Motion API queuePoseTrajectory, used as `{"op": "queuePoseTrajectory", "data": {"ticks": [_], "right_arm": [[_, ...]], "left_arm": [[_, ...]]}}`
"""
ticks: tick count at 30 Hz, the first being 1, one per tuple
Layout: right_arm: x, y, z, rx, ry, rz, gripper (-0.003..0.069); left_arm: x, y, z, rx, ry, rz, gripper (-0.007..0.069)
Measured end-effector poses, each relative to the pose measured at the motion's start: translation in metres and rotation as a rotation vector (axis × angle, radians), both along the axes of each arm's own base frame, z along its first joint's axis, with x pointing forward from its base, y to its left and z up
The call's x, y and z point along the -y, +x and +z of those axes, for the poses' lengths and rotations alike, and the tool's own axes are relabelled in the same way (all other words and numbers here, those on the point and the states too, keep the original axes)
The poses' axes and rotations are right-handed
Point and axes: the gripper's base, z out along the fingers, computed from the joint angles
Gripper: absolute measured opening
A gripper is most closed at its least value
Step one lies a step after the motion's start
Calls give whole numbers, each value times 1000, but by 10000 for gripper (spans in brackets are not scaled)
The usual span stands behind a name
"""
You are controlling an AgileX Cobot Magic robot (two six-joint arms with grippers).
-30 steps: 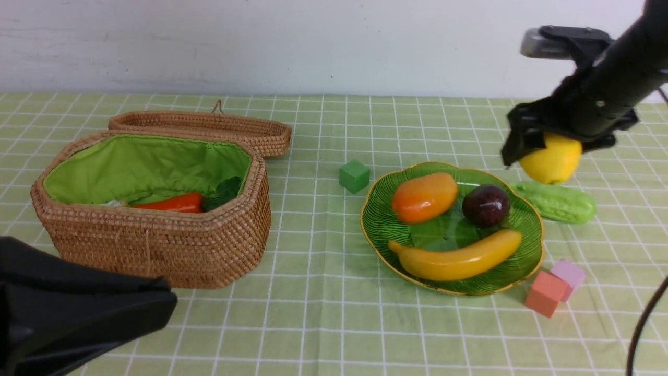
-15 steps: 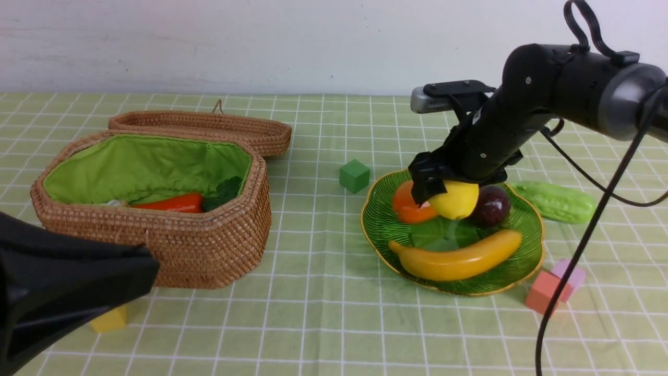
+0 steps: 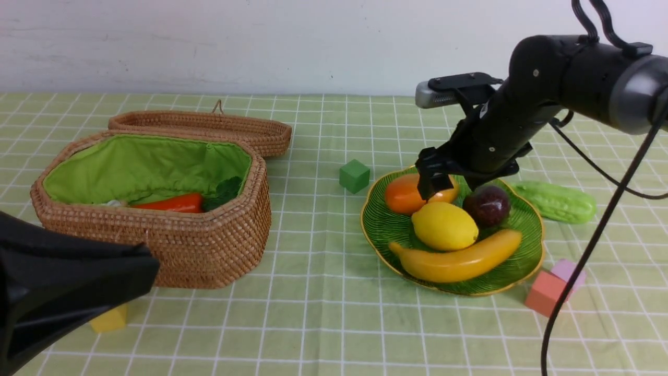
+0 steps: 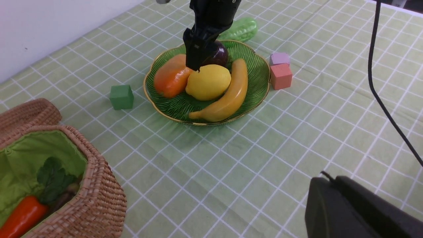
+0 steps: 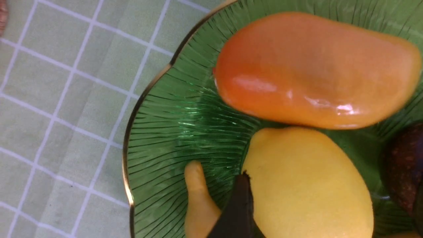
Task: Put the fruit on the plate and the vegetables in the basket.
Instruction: Take a chayote with your right arm and place it on the basket on the left.
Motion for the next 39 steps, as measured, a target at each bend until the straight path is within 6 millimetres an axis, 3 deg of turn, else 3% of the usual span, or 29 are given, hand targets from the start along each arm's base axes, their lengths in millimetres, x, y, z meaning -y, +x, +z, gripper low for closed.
{"op": "queuePoseTrajectory", "data": {"ticks": [4, 9, 10, 11, 14, 19, 24, 26, 30, 35, 39], "right_arm": [[4, -10, 25, 44, 1, 5, 567], [21, -30, 64, 110, -127, 25, 374], [25, -33, 68, 119, -165, 27, 329], [25, -33, 68, 119, -165, 27, 329], [41, -39, 78, 132, -317, 24, 162], [72, -33, 79, 129, -414, -74, -3], [110, -29, 79, 93, -404, -220, -18], [138, -29, 77, 52, -367, -293, -18], [164, -28, 68, -21, -250, -294, -18], [167, -18, 48, -58, -151, -176, -12], [164, 4, 15, -37, -164, -20, 43]], "left_arm": [[0, 0, 0, 1, -1, 0, 8], [0, 0, 0, 1, -1, 0, 9], [0, 0, 0, 1, -1, 0, 11], [0, 0, 0, 1, -1, 0, 11], [0, 0, 0, 0, 0, 0, 13], [0, 0, 0, 0, 0, 0, 14], [0, 0, 0, 0, 0, 0, 14], [0, 0, 0, 0, 0, 0, 14], [0, 0, 0, 0, 0, 0, 14], [0, 0, 0, 0, 0, 0, 9], [0, 0, 0, 0, 0, 0, 9]]}}
